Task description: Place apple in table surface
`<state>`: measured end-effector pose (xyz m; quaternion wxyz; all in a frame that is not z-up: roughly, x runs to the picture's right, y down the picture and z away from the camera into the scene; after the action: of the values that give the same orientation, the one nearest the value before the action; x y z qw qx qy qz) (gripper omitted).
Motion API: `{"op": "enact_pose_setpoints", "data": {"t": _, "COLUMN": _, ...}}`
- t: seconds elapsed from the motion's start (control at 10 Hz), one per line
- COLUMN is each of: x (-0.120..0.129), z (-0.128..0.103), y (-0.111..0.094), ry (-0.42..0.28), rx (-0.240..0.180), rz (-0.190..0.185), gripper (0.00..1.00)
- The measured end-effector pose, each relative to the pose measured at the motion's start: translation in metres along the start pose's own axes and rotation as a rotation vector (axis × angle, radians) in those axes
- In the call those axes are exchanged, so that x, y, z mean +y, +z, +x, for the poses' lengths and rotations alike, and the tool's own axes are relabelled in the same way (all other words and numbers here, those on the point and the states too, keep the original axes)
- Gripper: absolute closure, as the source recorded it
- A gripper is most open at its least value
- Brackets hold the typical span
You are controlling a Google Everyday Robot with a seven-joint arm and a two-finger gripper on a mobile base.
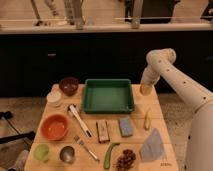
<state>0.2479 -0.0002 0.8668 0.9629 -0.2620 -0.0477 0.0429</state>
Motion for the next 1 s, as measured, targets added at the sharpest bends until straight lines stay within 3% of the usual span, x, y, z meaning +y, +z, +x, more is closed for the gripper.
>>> {"op": "enact_pose_setpoints", "data": {"t": 0.6, "x": -0.014, "z": 0.012, "y": 0.038, "ry": 0.083, "rx": -0.147, "rz": -0.001, "gripper": 1.0}}
{"op": "enact_pose_setpoints", "data": {"t": 1.0, "x": -0.016, "z": 0.03, "y": 0.066, "ry": 0.11, "rx": -0.171, "rz": -0.028, "gripper": 1.0}}
